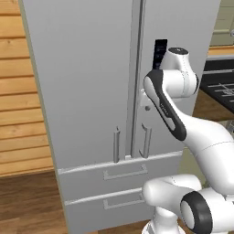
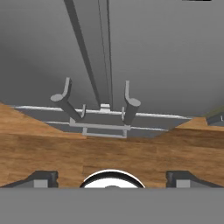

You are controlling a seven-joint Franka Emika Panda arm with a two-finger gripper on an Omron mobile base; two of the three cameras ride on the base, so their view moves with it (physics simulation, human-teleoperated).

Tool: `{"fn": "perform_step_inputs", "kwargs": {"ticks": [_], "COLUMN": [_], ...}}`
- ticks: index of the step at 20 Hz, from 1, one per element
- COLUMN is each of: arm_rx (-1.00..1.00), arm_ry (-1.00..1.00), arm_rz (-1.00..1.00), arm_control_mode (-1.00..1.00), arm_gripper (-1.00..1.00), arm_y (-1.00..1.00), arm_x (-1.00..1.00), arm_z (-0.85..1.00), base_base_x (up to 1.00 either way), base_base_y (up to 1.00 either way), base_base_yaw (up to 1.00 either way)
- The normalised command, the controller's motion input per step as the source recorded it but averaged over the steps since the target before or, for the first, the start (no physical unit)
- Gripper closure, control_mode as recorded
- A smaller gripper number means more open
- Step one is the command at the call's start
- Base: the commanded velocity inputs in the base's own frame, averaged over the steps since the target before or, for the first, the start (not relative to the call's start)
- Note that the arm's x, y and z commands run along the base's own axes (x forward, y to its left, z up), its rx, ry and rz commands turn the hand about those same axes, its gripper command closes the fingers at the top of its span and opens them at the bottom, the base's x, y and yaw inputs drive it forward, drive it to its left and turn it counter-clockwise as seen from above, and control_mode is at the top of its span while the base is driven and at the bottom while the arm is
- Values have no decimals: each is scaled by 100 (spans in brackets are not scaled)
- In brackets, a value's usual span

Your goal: Take the strawberry from the fridge and place it on top of the pancake, located on the dining counter.

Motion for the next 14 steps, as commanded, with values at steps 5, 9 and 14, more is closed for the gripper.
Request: {"fn": "perform_step_inputs", "kwargs": {"ticks": [5,9,14], "arm_rx": [0,0,0], "arm_ry": [0,0,0], "arm_rz": [0,0,0], "arm_control_mode": [100,100,100], "arm_gripper": [-100,-100,-100], "arm_y": [0,0,0], "arm_x": [0,0,0], "arm_z": [0,0,0], "base_base_x": [-60,-41,-9], "base_base_y": [2,33,40], "base_base_yaw": [-3,-6,-2]}}
